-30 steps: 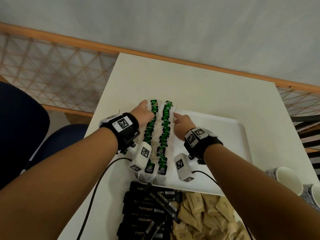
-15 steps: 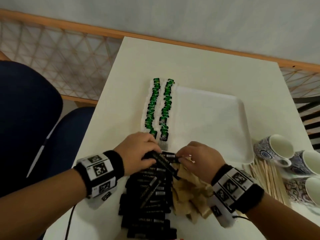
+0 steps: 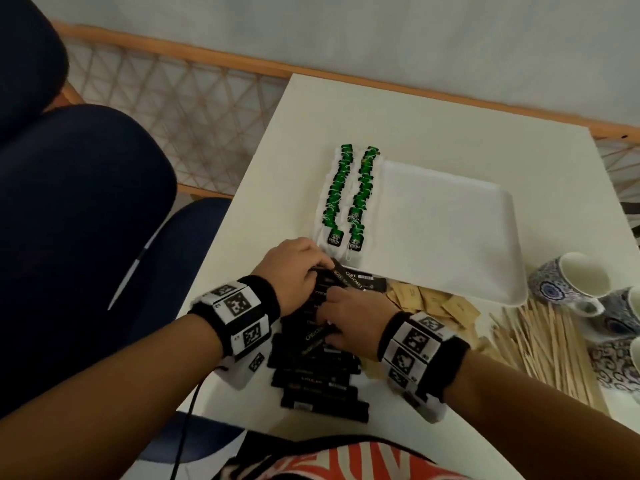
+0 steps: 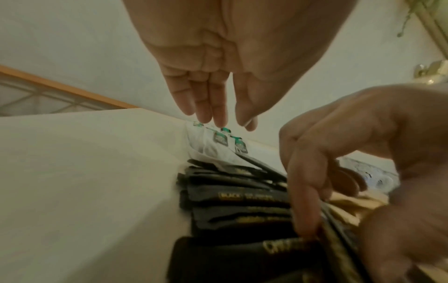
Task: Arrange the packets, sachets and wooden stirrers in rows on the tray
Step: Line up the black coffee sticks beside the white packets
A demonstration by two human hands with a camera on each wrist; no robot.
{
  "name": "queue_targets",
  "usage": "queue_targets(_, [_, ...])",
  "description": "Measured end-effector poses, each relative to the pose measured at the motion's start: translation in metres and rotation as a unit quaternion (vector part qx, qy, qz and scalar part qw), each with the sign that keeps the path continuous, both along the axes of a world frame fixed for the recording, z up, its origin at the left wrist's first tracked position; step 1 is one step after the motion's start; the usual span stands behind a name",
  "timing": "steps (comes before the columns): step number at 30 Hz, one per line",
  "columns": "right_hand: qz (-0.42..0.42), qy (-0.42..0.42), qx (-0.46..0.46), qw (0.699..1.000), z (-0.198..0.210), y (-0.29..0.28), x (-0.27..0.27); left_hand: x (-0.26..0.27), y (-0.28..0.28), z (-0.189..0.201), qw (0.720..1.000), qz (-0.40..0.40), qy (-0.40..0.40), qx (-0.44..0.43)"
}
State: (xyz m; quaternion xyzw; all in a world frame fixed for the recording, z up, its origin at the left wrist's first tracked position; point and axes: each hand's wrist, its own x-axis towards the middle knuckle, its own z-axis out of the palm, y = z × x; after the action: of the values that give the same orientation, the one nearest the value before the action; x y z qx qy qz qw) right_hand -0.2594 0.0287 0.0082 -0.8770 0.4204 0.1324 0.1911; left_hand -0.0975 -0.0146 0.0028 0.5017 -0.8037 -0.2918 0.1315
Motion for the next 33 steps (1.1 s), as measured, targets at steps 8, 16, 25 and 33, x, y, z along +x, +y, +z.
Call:
queue_targets(8, [-0.243,-0.075,0.015,0.967,0.008,-0.018,-0.034,0.026,0.029,0.0,0.998,0.038,-0.019,0.041])
queue_targets(16, [-0.276,-0.011,0.008,0.961,-0.005,-0.027,-0.033,0.022,0.079,-0.032,0.974,-0.089,-0.209,-0.012])
queue_targets(25, [-0.18,0.003,-0.03,0.983,-0.008,-0.022,-0.017,0.014,0.082,-0.044,0.982,-0.044,-0.185,-0.009])
queue_targets(33, [-0.132,0.045,-0.045,0.989,-0.016,-0.016,-0.013,0.003,0.084,-0.038,0.976,-0.071,-0.208,0.008])
